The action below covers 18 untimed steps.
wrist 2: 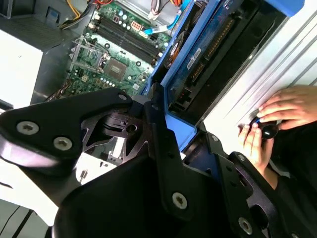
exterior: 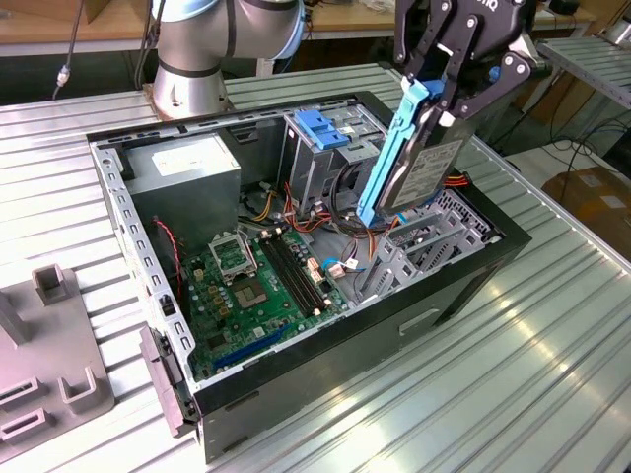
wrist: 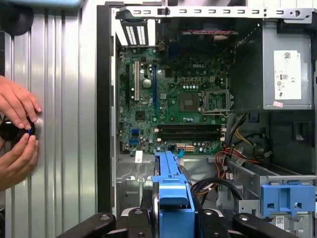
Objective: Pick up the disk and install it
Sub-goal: 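Insert the disk into the insertion slot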
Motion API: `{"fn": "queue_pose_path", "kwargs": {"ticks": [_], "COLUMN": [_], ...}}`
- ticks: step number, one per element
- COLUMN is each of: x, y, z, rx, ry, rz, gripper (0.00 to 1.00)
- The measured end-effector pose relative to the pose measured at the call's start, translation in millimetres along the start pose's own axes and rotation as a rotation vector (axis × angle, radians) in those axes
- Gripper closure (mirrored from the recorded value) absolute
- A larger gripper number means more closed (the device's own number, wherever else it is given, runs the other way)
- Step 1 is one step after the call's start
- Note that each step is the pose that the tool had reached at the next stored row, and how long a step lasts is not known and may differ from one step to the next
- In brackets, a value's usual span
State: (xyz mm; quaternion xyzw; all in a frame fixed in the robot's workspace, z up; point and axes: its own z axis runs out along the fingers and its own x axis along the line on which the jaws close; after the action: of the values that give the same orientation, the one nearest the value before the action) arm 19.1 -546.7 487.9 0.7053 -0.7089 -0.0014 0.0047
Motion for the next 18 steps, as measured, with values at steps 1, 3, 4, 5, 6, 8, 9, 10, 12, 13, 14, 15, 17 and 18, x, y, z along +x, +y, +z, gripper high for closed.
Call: {"fn": "queue_pose_path", "kwargs": {"ticks": [1, 3, 4, 5, 6, 8, 9, 10, 12, 13, 14, 15, 17, 18], "x": [0.8, 2.6, 3.3, 4.4, 4.8, 5.1, 5.1, 5.1, 5.2, 5.2, 5.2, 5.2, 5.2, 5.2], "y": [-2.9, -11.5, -15.4, -22.3, -26.6, -32.4, -32.4, -32.4, -32.5, -32.5, -32.5, -32.6, -32.6, -32.6], "z": [0.7, 2.3, 3.0, 4.1, 4.9, 5.4, 5.4, 5.4, 5.4, 5.5, 5.5, 5.5, 5.5, 5.4], "rx": [-0.0001, 0.0, -0.0001, -0.0001, 0.0, -0.0001, -0.0001, -0.0001, -0.0001, -0.0001, 0.0, 0.0, -0.0001, -0.0001], "ry": [-0.0001, 0.0001, 0.0001, 0.0002, 0.0003, 0.0006, 0.0006, 0.0005, 0.0005, 0.0005, 0.0005, 0.0005, 0.0005, 0.0006], "rz": [0.0, 0.0, 0.0, 0.0, 0.0, 0.0, 0.0, 0.0, 0.0, 0.0, 0.0, 0.0, 0.0, 0.0], "gripper": [0.63, 0.63, 0.63, 0.63, 0.63, 0.63, 0.63, 0.63, 0.63, 0.63, 0.63, 0.63, 0.63, 0.63]}}
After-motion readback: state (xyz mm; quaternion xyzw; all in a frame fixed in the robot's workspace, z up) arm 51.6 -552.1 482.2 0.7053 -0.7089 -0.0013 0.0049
